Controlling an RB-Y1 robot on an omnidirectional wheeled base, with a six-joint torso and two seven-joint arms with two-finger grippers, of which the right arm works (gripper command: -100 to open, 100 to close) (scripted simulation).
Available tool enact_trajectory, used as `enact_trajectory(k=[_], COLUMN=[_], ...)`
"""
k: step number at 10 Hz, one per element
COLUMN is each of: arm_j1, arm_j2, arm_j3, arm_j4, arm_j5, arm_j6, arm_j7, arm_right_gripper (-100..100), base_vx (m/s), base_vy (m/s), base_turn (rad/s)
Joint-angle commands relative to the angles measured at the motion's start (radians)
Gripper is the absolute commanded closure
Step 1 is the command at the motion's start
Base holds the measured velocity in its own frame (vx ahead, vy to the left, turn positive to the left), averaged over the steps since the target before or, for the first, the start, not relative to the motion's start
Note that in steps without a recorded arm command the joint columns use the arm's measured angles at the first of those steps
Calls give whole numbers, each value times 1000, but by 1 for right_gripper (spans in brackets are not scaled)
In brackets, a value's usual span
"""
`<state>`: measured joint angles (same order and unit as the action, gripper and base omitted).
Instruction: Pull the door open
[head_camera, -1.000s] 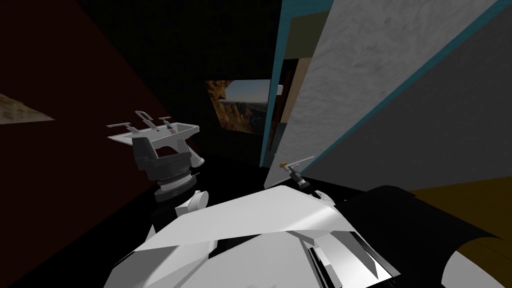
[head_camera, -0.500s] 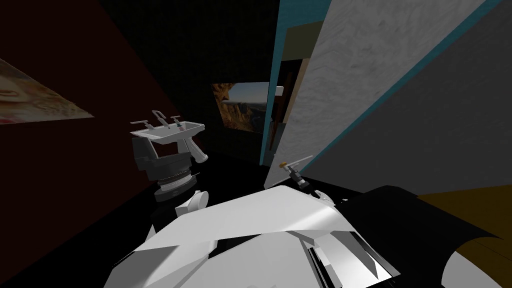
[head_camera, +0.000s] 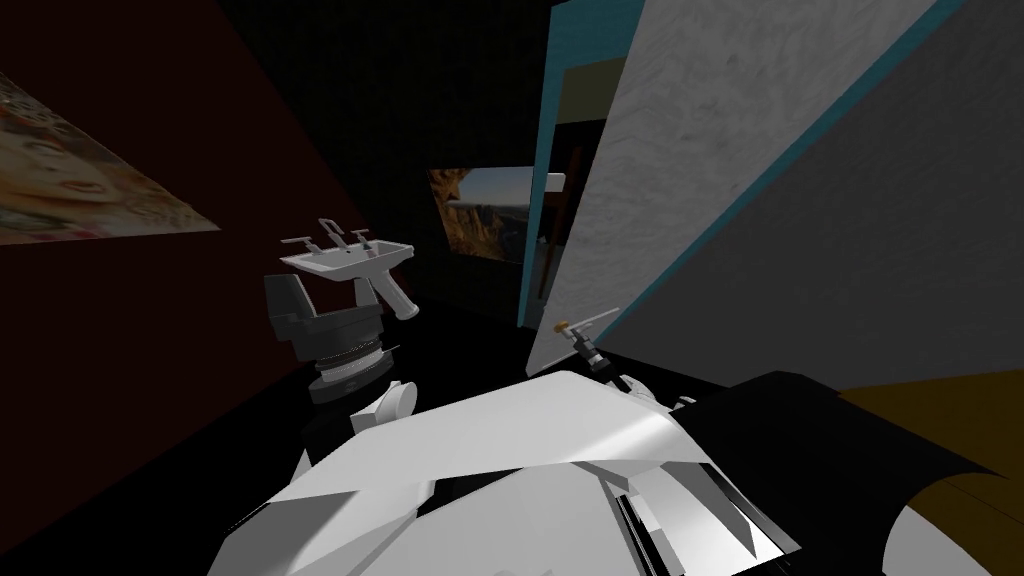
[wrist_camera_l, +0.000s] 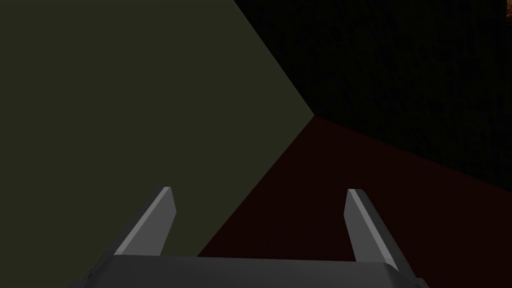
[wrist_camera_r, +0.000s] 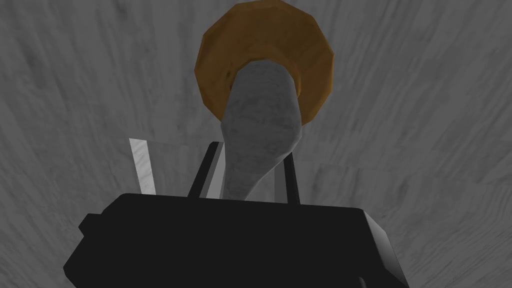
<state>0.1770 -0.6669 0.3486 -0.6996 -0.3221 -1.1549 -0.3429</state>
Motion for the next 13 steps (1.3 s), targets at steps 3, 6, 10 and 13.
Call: enact_trajectory(k=[3, 6, 10, 13], arm_j1=[9, 1, -10, -15], arm_j2=[20, 42, 72, 84], arm_j3=[5, -9, -28, -35], arm_j4=[-33, -69, -117, -136], arm_j5=[13, 27, 45, 52], arm_j6=[31, 78, 142, 169], arm_j7=[13, 32, 57, 67], arm_right_gripper=[100, 100, 100, 100], base_vx=[-101, -82, -118, -83], base_vy=[-34, -39, -55, -44], base_turn=[21, 50, 54, 25])
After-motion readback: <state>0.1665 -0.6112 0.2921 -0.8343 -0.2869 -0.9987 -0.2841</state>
